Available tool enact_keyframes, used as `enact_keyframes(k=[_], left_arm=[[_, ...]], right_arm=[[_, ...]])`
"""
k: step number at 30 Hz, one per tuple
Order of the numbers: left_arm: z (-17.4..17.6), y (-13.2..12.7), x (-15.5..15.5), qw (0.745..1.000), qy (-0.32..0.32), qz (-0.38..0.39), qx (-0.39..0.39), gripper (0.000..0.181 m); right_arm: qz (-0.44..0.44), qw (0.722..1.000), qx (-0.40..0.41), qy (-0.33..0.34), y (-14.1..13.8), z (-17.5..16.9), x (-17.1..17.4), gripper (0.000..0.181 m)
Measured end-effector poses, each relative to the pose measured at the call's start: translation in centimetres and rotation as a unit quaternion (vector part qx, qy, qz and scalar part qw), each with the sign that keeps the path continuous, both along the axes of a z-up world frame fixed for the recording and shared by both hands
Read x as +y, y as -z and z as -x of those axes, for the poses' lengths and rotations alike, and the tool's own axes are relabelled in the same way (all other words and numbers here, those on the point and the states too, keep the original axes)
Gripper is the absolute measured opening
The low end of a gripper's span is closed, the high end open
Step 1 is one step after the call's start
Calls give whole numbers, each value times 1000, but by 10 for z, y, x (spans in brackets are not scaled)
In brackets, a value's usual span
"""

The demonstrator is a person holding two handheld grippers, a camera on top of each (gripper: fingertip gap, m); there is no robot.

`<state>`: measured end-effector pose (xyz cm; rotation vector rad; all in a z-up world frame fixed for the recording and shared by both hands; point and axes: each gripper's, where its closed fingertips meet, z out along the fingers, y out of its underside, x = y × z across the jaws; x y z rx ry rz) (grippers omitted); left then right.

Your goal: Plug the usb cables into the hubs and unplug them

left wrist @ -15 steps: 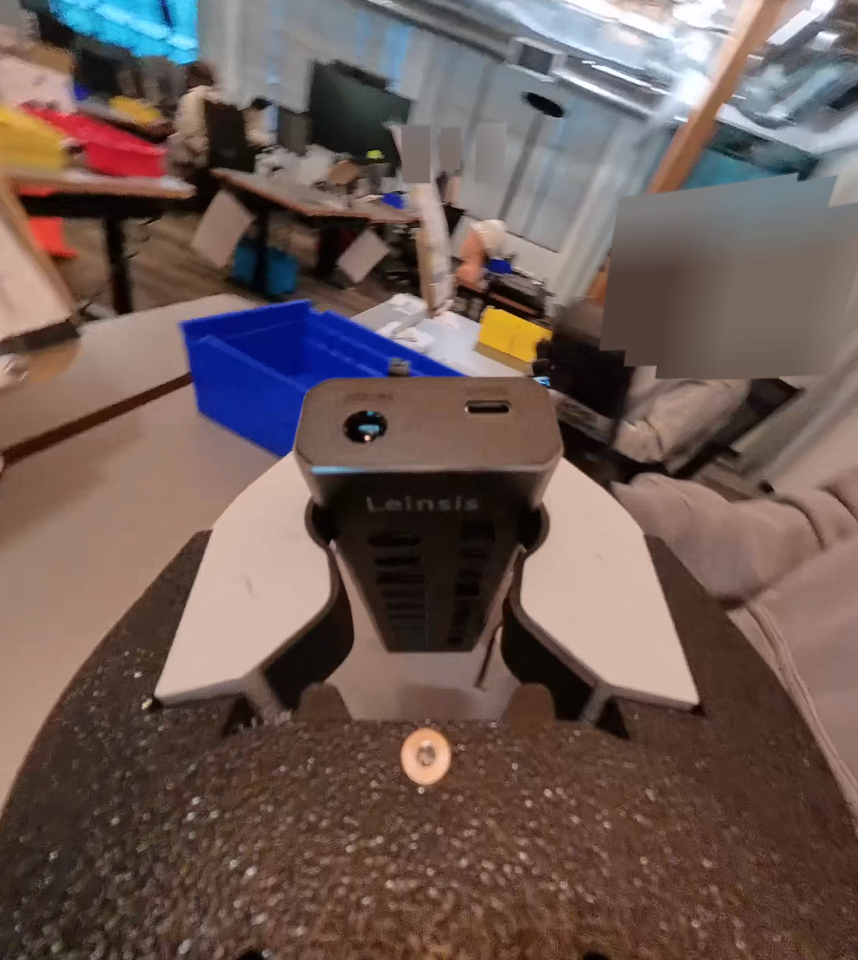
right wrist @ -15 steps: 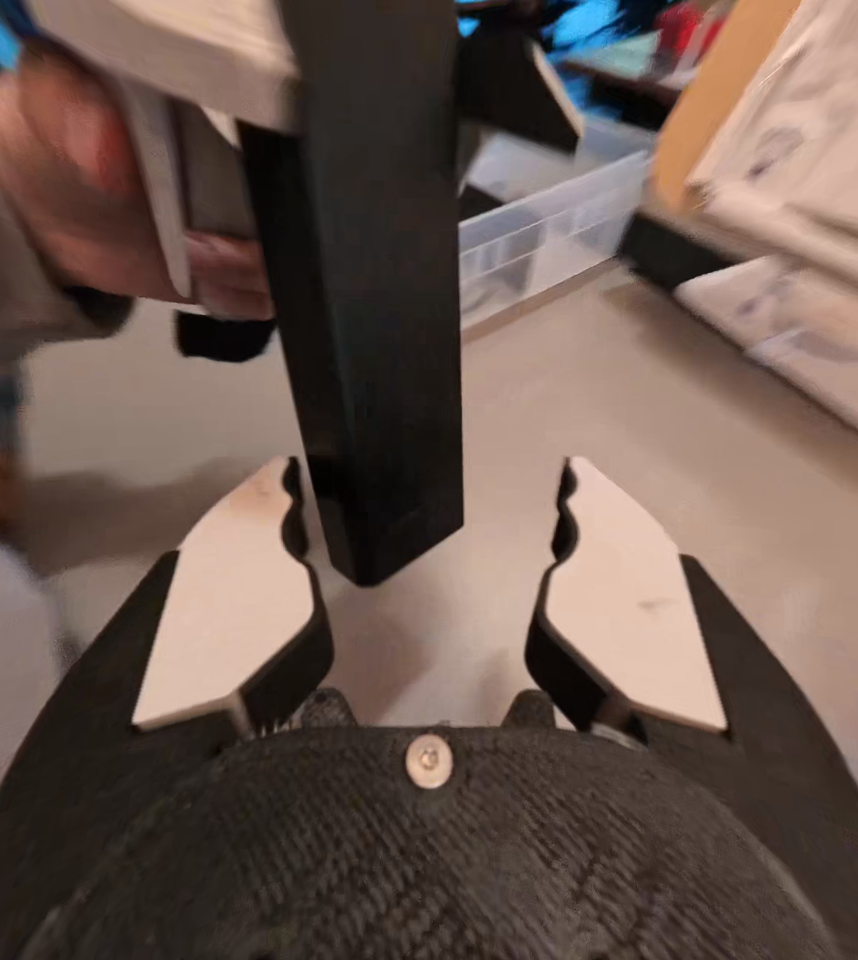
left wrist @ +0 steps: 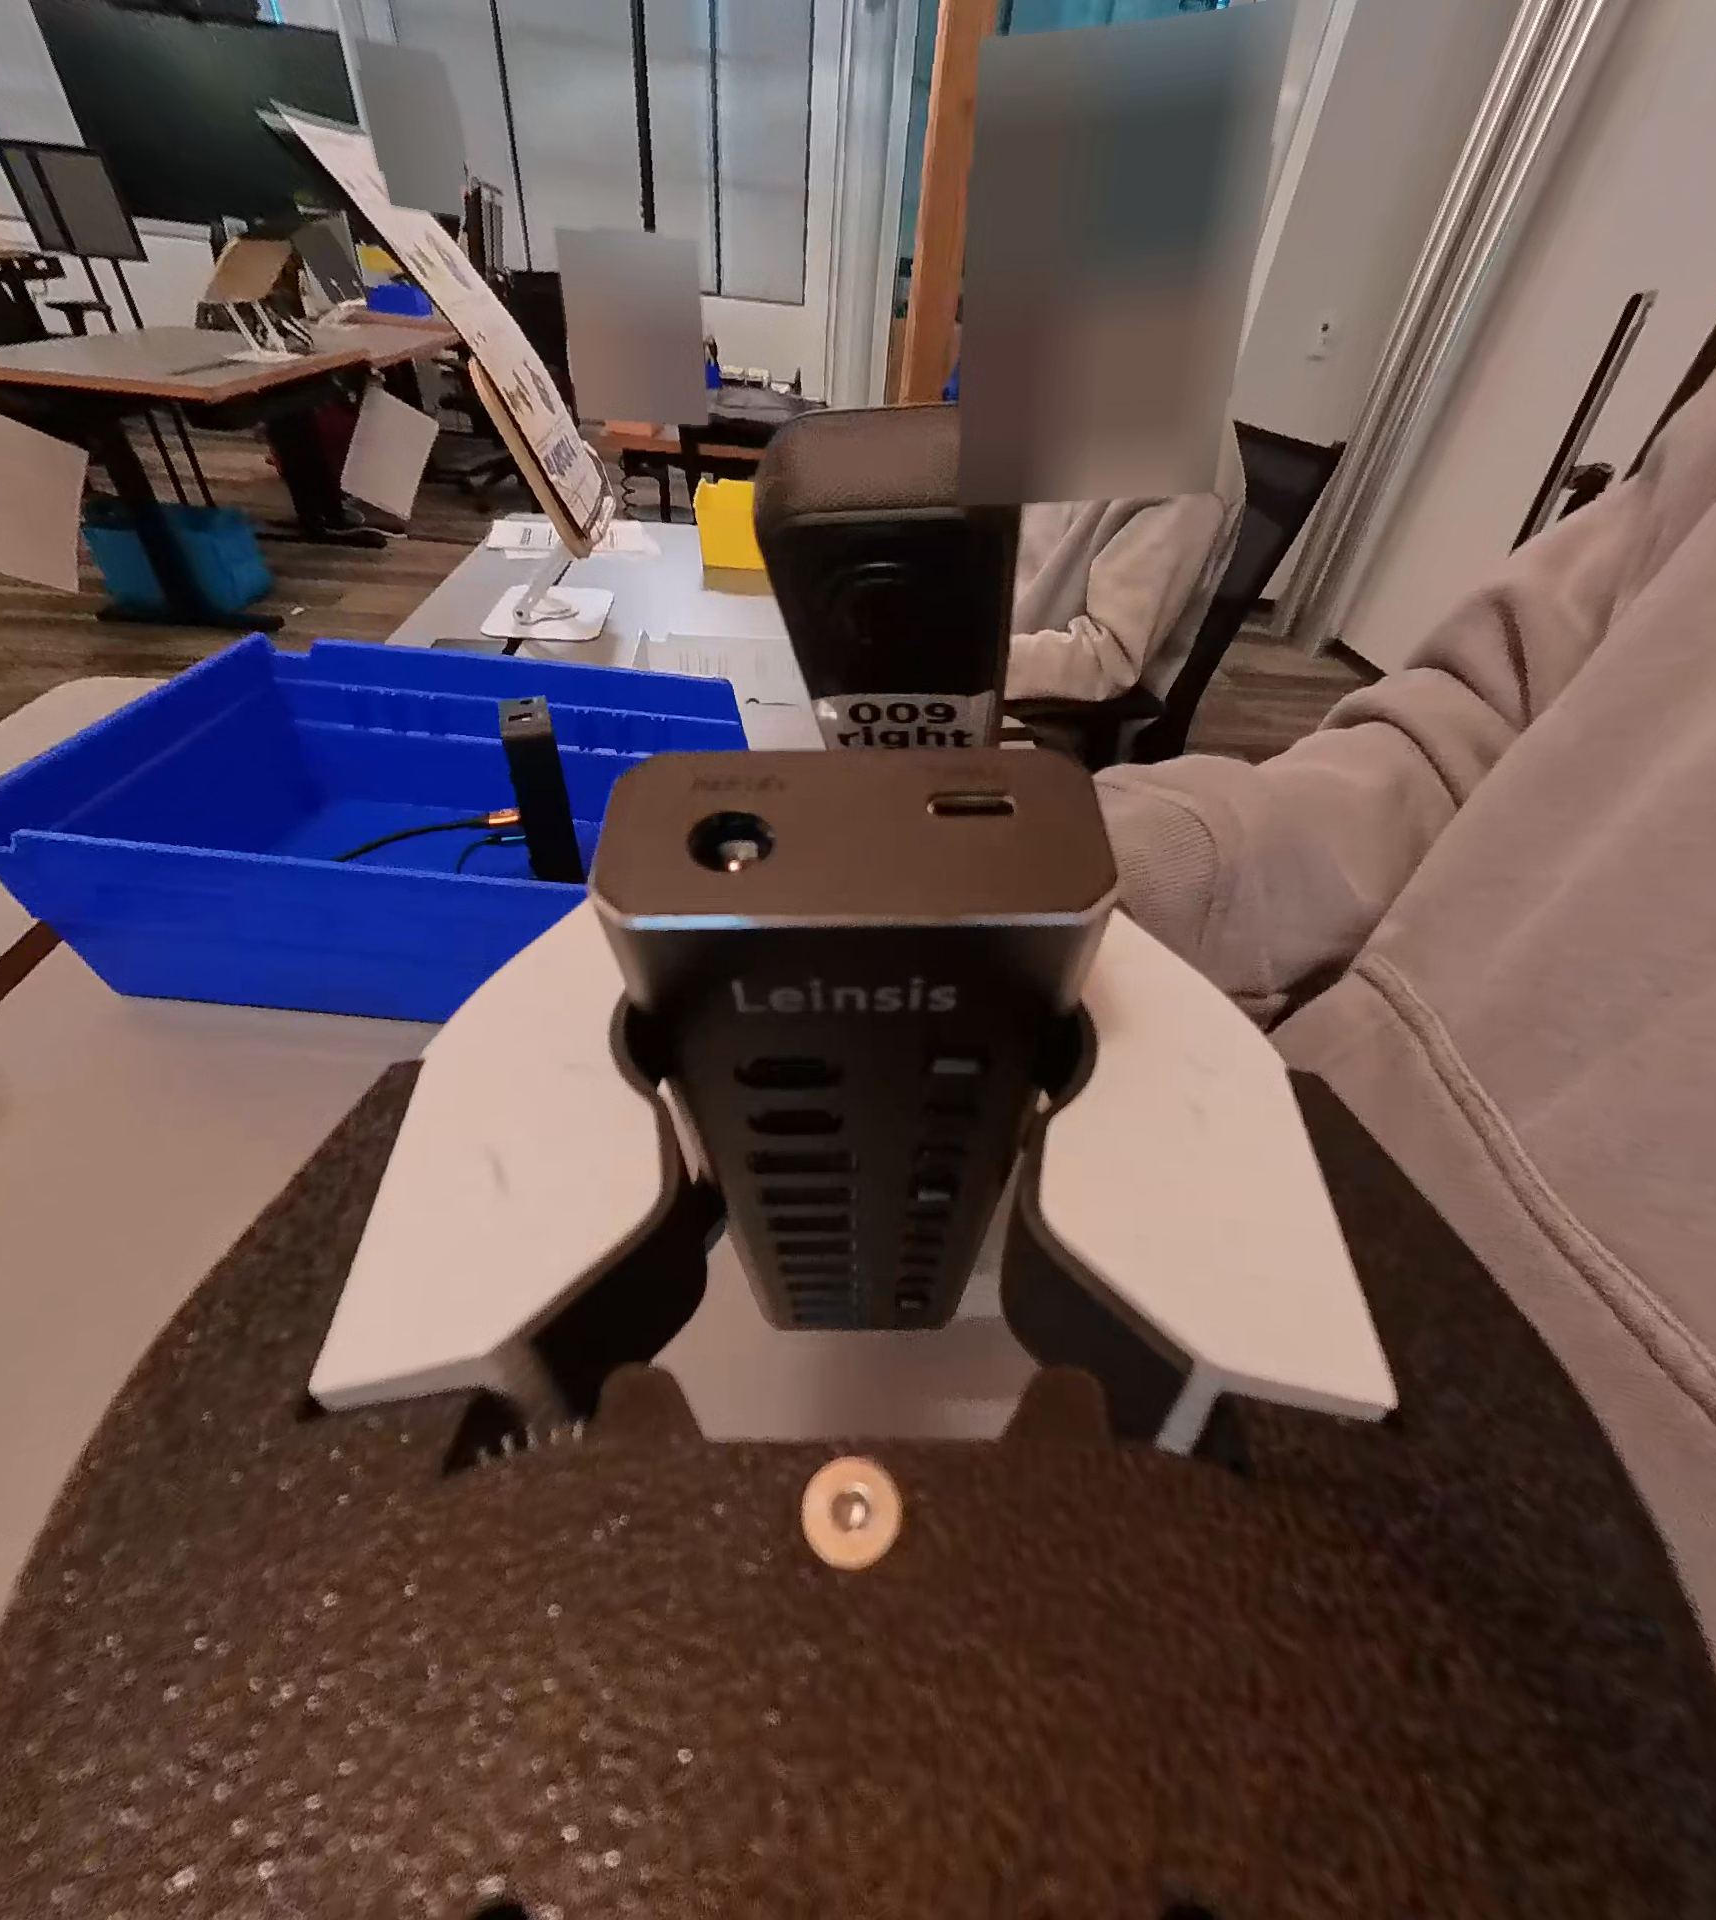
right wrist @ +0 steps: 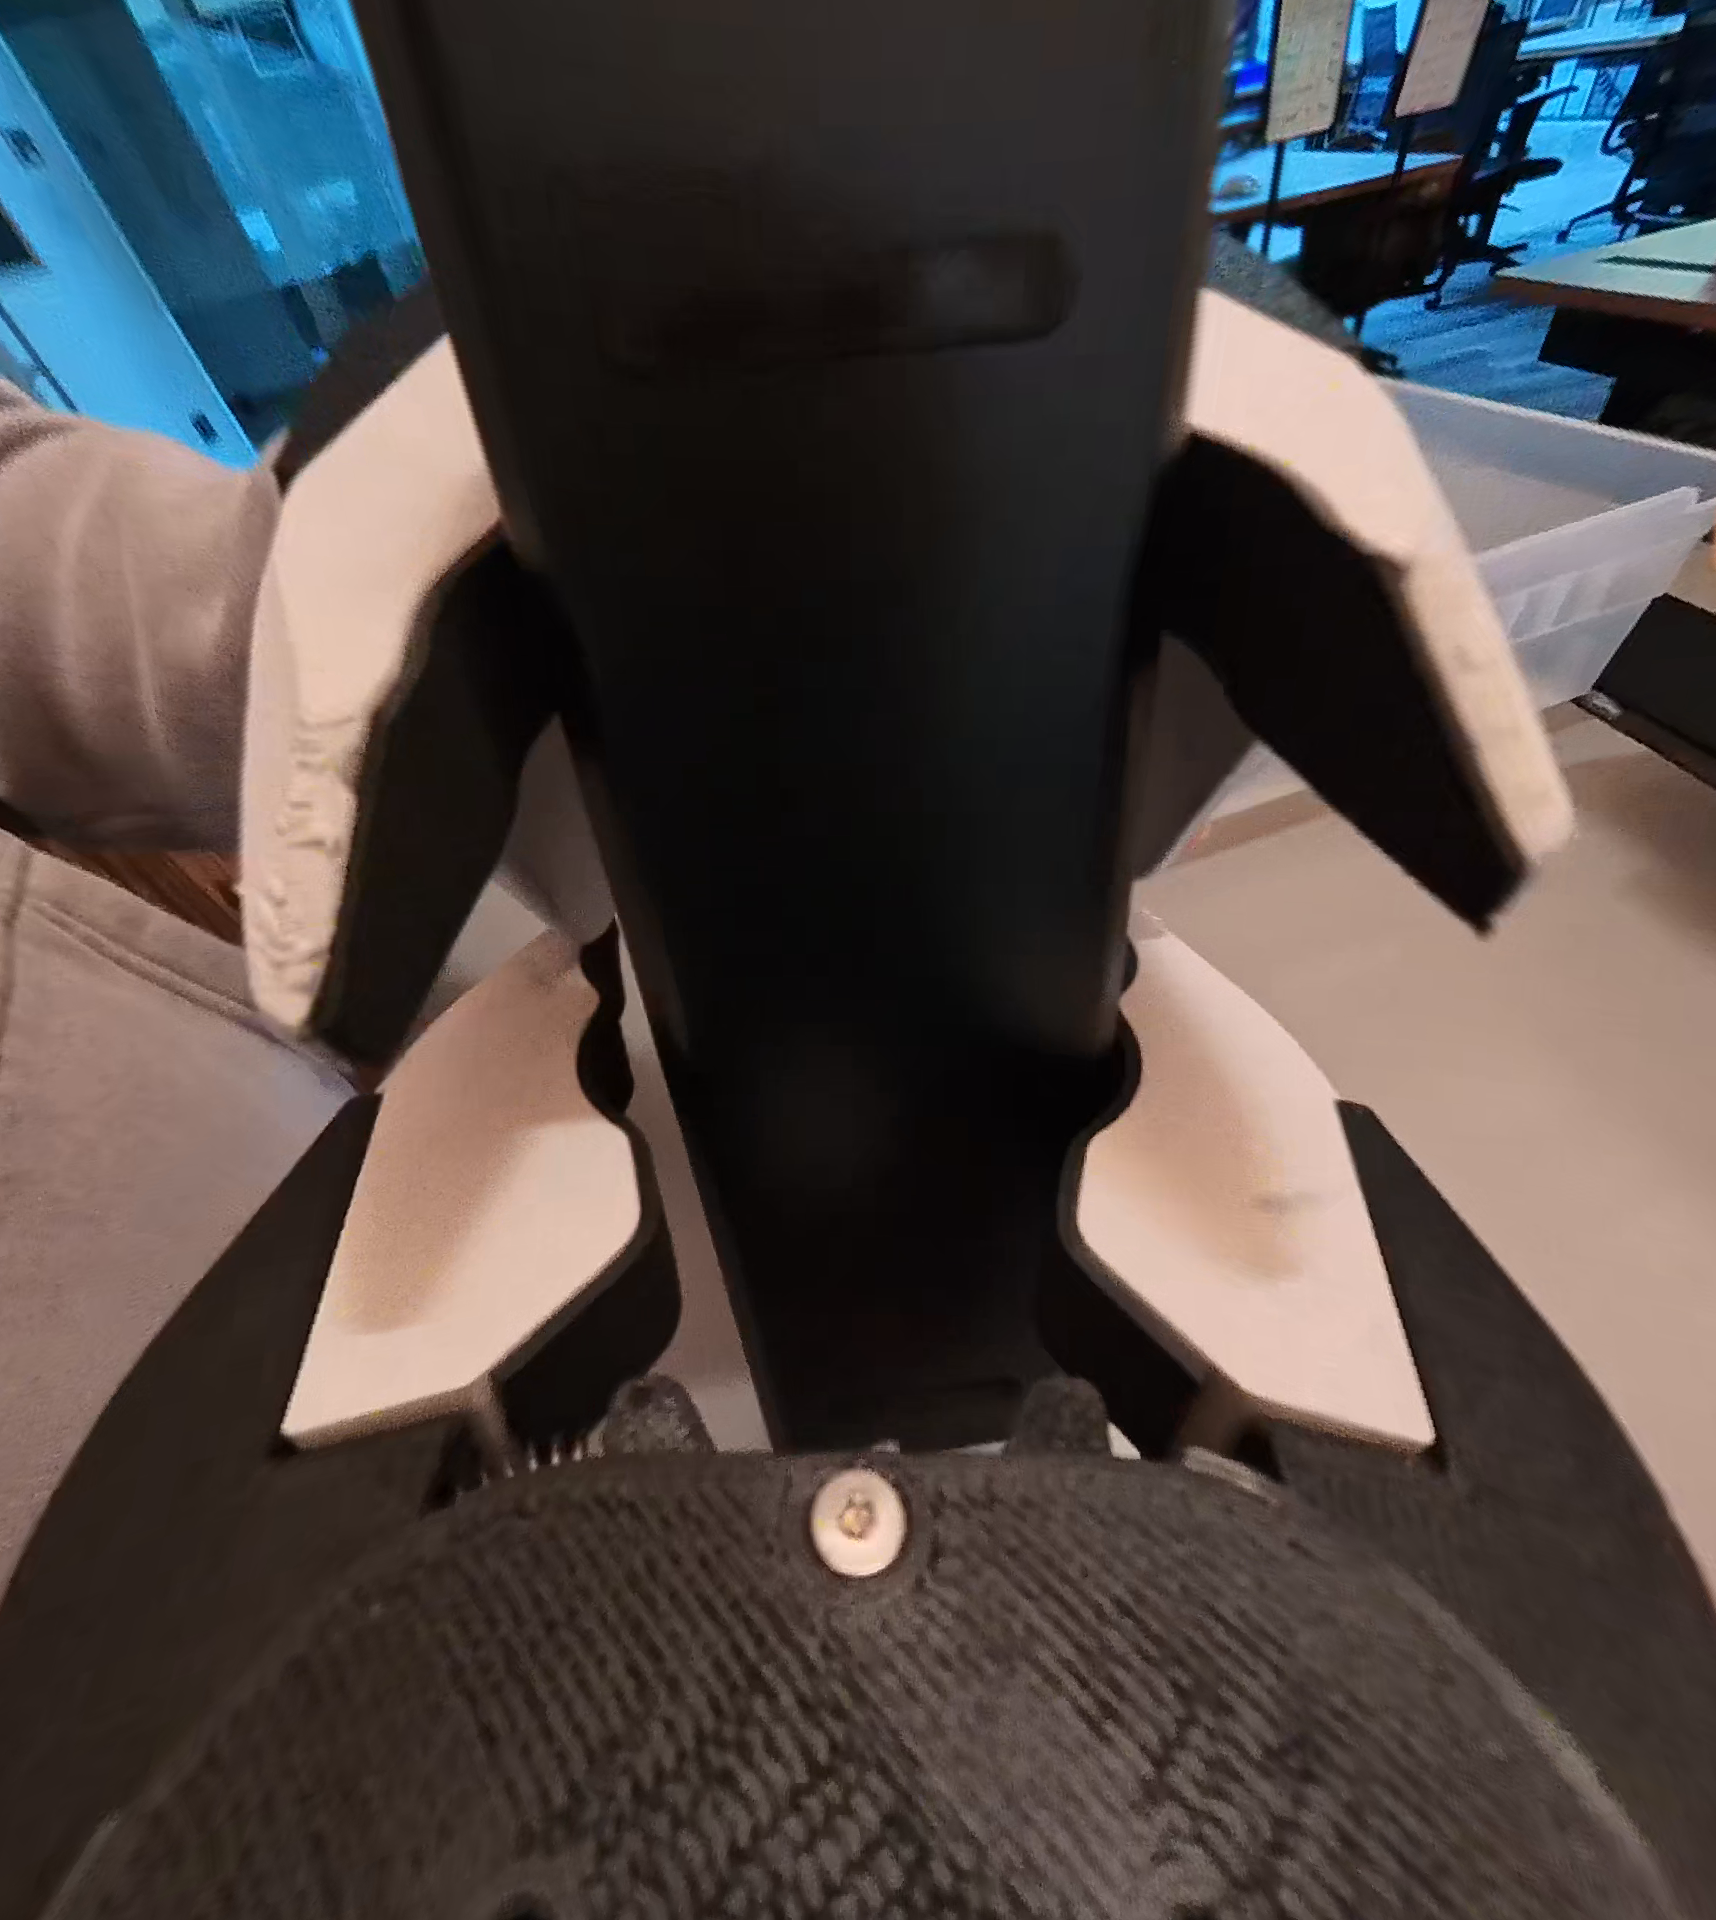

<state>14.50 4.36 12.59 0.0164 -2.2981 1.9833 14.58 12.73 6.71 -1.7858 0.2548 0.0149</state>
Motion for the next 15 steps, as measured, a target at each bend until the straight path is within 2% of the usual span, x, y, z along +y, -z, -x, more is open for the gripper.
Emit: enact_keyframes(k=[1, 3, 6, 9, 12, 15], left_arm=[[1, 0, -1, 1000, 3, -3, -1, 71], [5, 0, -2, 1000, 15, 0, -2, 70], [7, 5, -2, 999, 25, -20, -3, 71], [8, 3, -3, 1000, 20, -20, -5, 70], [4, 4, -4, 998, -11, -56, 0, 73], [-3, 3, 2, 994, -47, -98, -19, 86]], right_arm=[[11, 1000, -7, 2, 3, 0, 0, 88], [16, 1000, -16, 1, 5, 0, 0, 74], [31, 999, -26, -4, 11, 1, 1, 74], [12, 1000, -27, -5, 8, 2, 2, 73], [22, 998, -48, 19, 10, -5, -2, 74], [26, 997, -64, 40, 8, -11, -8, 74]])
